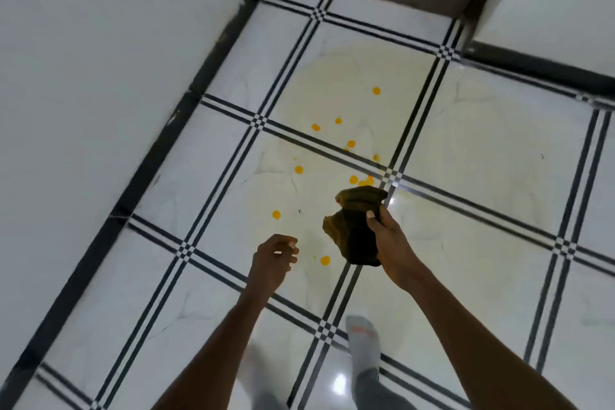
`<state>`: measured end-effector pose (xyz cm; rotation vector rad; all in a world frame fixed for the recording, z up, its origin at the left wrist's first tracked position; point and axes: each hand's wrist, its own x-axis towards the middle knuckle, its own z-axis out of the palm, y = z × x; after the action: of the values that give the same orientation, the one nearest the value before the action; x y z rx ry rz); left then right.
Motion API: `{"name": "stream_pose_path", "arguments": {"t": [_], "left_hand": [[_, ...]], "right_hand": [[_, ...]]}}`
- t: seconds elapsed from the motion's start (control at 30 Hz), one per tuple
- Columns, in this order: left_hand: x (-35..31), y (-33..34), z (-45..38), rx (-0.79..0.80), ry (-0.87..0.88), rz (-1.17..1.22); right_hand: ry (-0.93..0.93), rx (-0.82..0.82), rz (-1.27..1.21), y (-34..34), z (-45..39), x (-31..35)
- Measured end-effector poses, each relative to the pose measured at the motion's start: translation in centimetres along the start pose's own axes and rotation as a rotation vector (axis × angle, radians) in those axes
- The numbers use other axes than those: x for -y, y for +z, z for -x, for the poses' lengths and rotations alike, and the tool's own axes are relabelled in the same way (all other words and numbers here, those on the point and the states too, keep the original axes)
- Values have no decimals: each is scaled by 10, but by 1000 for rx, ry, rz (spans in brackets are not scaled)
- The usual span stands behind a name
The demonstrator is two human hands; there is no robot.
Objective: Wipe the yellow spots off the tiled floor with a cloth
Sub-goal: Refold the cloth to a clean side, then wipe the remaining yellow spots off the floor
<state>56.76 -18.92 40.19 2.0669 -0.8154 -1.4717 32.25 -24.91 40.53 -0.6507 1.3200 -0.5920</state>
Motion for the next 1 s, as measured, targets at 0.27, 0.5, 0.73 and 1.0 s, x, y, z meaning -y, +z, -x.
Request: {"name": "stream_pose_path", "arguments": {"t": [0.27, 0.5, 0.73, 1.0], "left_hand": [[100, 27, -129, 158, 26, -125], [170, 54, -203, 193, 202, -368], [231, 87, -264, 133, 261, -488], [225, 125, -326, 121, 787, -795]], "right_hand": [[-214, -393, 470, -2, -91, -99], [-196, -301, 1218, 61, -165, -224], [-138, -273, 1215, 65, -198, -336], [-441, -495, 1148, 41, -282, -335]]}}
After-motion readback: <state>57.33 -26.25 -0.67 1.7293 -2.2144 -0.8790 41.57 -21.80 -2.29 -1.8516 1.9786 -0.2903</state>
